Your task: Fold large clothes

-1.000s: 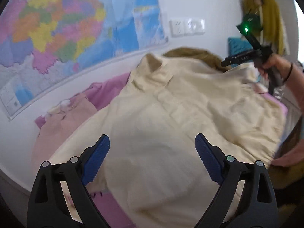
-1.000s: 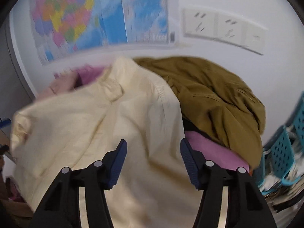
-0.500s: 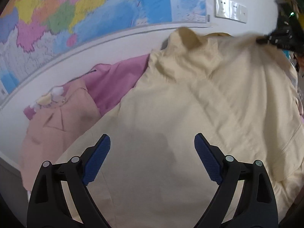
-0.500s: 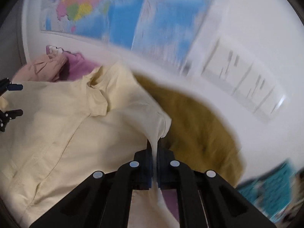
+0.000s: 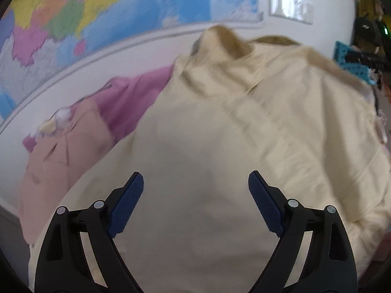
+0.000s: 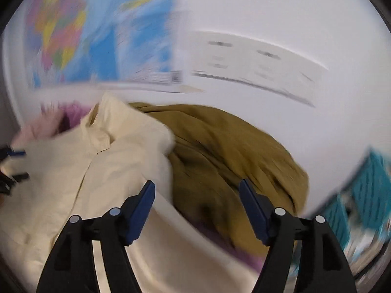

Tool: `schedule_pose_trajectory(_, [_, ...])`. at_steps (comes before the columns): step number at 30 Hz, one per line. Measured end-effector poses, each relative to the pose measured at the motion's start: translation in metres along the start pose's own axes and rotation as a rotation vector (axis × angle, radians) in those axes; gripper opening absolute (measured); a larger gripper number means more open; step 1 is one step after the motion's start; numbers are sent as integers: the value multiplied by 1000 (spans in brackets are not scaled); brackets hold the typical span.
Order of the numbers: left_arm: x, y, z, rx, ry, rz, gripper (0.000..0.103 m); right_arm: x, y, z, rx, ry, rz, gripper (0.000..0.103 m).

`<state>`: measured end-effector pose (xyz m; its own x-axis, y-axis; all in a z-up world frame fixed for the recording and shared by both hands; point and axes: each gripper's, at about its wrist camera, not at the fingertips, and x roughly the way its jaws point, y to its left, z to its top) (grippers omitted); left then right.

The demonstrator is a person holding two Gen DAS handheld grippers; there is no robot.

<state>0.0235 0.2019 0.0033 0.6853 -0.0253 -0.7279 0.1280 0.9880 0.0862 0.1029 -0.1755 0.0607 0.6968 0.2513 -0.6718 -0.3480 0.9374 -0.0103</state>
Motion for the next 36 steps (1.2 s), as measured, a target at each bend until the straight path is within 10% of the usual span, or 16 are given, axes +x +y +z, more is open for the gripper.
schedule_pose_trajectory(11, [4,-143,51,238,-8,-237,87,-38,-143,-184,519,123,-74,88])
schedule_pose_trajectory(17, [22,-202,67,298,35,-282,87,-39,-191,-290,982,109,152,88])
schedule_pose_trajectory(23, [41,-240,75,316,57,-295,79,-62,-174,-316,1107,12,391,92])
schedule_pose_trajectory(28, [56,-256,77,314,86,-296,78,-38,-163,-300,1094,88,396,92])
schedule_pose_trajectory(30, [61,-258,75,304,93,-299,79,-26,-167,-296,1130,79,389,82])
schedule_pose_trajectory(32, [61,-256,73,282,98,-305,79,-27,-169,-288,1116,13,378,33])
schedule_pose_trajectory(36, [65,-250,76,227,107,-346,63,-55,-164,-253,982,-107,303,12])
